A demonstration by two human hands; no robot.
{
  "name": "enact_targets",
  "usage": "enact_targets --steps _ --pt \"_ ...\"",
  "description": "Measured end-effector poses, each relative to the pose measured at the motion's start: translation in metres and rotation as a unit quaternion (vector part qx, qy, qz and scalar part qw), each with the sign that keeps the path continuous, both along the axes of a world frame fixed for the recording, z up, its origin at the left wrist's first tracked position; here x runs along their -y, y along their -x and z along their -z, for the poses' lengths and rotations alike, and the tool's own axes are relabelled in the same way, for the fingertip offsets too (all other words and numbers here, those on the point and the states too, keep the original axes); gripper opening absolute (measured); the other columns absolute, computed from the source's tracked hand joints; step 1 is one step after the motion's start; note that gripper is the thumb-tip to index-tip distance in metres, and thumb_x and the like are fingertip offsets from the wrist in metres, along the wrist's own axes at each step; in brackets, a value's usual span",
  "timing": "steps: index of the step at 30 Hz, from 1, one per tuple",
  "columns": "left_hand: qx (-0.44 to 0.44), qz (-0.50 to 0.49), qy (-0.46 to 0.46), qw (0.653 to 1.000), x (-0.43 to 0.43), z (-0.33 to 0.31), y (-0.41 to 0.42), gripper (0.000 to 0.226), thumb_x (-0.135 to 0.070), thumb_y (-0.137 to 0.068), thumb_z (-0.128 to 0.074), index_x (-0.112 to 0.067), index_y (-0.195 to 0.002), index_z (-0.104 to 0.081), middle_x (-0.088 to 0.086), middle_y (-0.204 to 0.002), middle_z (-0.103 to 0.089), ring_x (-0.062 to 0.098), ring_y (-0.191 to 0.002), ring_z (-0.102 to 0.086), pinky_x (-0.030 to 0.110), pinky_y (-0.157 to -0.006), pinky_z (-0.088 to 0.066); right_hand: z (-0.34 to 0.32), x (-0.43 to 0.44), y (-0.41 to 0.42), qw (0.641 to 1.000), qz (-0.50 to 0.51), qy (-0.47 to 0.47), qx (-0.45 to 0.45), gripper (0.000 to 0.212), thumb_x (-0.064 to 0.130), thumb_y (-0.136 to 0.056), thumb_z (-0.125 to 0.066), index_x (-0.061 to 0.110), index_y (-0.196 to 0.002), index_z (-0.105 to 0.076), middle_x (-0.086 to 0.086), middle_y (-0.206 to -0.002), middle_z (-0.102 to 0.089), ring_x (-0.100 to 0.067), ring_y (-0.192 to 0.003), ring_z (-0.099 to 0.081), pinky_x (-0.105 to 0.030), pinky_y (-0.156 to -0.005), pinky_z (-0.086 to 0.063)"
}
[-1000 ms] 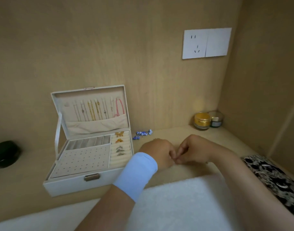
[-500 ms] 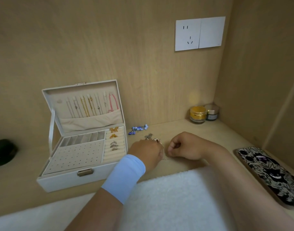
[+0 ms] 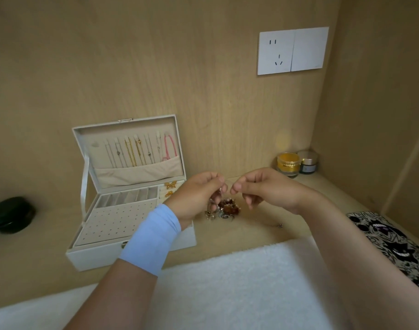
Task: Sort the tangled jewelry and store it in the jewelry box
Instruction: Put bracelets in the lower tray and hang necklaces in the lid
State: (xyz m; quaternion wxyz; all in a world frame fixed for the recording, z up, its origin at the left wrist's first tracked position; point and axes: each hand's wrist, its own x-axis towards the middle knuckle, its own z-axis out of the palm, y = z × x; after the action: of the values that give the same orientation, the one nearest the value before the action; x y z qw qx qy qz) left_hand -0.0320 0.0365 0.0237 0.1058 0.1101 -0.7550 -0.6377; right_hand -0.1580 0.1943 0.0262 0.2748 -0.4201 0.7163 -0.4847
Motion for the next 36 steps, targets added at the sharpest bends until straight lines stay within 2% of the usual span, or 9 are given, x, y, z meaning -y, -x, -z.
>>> enact_targets --steps 3,8,12,18,22,26,30,32,36 --pt "-0.006 0.037 -0.046 0.998 0.012 -0.015 -0.011 0.015 -0.016 -0.104 -0.046 -0.016 -0.091 -0.054 -0.005 -0.067 -0.051 0.009 -0.054 -0.040 0.022 -0.051 -0.035 -0.015 0.011 -0.009 1.000 -0.023 0.007 0.006 0.019 0.021 -0.099 -0.060 0.010 -0.097 -0.075 -0.004 -0.064 -0.057 -0.021 -0.058 -0.051 -0.028 -0.058 -0.047" --pt "0.040 0.052 0.066 0.996 0.052 -0.042 -0.047 0.019 -0.016 -0.100 -0.053 -0.014 -0.115 -0.064 -0.005 -0.067 -0.053 0.008 -0.057 -0.045 0.022 -0.056 -0.041 -0.047 0.038 -0.028 0.998 -0.054 0.040 0.001 0.019 0.018 -0.099 -0.059 0.008 -0.098 -0.075 -0.001 -0.062 -0.050 -0.015 -0.048 -0.039 -0.028 -0.046 -0.041" --pt "0.018 0.031 0.086 0.996 0.078 -0.064 -0.082 0.023 -0.014 -0.097 -0.054 -0.018 -0.092 -0.076 -0.004 -0.066 -0.054 0.007 -0.057 -0.046 0.016 -0.056 -0.045 -0.075 0.068 -0.051 0.995 -0.089 0.040 -0.030 0.018 0.019 -0.099 -0.060 0.010 -0.095 -0.076 -0.001 -0.061 -0.050 -0.015 -0.048 -0.038 -0.027 -0.044 -0.035" --pt "-0.034 -0.041 0.099 0.994 0.122 -0.071 -0.111 0.029 -0.014 -0.098 -0.053 -0.021 -0.077 -0.073 -0.001 -0.067 -0.053 0.010 -0.058 -0.047 0.021 -0.058 -0.044 -0.098 0.124 -0.079 0.994 -0.101 0.032 -0.030 0.019 0.025 -0.096 -0.064 0.013 -0.094 -0.079 -0.001 -0.065 -0.057 -0.014 -0.050 -0.043 -0.026 -0.046 -0.035" --pt "-0.045 -0.107 0.131 0.984 0.156 -0.068 -0.125 0.023 -0.012 -0.100 -0.052 -0.014 -0.086 -0.069 -0.006 -0.064 -0.055 0.008 -0.054 -0.046 0.020 -0.056 -0.041 -0.088 0.165 -0.096 0.997 -0.074 0.018 -0.009 0.017 0.026 -0.092 -0.069 0.013 -0.092 -0.081 -0.002 -0.067 -0.062 -0.013 -0.049 -0.044 -0.025 -0.046 -0.035" --pt "-0.034 -0.131 0.178 0.975 0.183 -0.070 -0.137 0.023 -0.013 -0.099 -0.055 -0.020 -0.090 -0.076 -0.009 -0.064 -0.056 0.008 -0.057 -0.045 0.023 -0.061 -0.041 -0.072 0.193 -0.108 0.997 -0.071 0.017 0.030 0.018 0.023 -0.091 -0.069 0.010 -0.094 -0.080 -0.004 -0.070 -0.067 -0.014 -0.051 -0.047 -0.025 -0.046 -0.038" --pt "-0.017 -0.150 0.205 0.967 0.202 -0.071 -0.151 0.020 -0.018 -0.098 -0.058 -0.023 -0.097 -0.077 -0.012 -0.064 -0.058 0.007 -0.060 -0.047 0.023 -0.064 -0.043 -0.061 0.218 -0.117 0.995 -0.080 0.024 0.058 0.019 0.021 -0.093 -0.067 0.006 -0.097 -0.078 -0.009 -0.084 -0.077 -0.020 -0.064 -0.066 -0.029 -0.059 -0.054" --pt "-0.002 -0.148 0.216 0.965 0.208 -0.071 -0.154 0.019 -0.020 -0.098 -0.058 -0.023 -0.101 -0.076 -0.013 -0.063 -0.058 0.004 -0.058 -0.047 0.017 -0.061 -0.044 -0.058 0.227 -0.120 0.997 -0.065 0.028 0.020 0.017 0.022 -0.092 -0.069 0.009 -0.096 -0.079 -0.005 -0.087 -0.078 -0.013 -0.074 -0.073 -0.020 -0.065 -0.055" --pt "0.040 -0.120 0.227 0.966 0.218 -0.067 -0.158 0.018 -0.023 -0.098 -0.058 -0.025 -0.106 -0.074 -0.014 -0.062 -0.058 0.004 -0.056 -0.046 0.013 -0.056 -0.044 -0.051 0.243 -0.122 0.997 -0.042 0.047 -0.048 0.017 0.024 -0.092 -0.068 0.013 -0.092 -0.081 0.004 -0.086 -0.078 -0.004 -0.073 -0.072 -0.007 -0.058 -0.047"
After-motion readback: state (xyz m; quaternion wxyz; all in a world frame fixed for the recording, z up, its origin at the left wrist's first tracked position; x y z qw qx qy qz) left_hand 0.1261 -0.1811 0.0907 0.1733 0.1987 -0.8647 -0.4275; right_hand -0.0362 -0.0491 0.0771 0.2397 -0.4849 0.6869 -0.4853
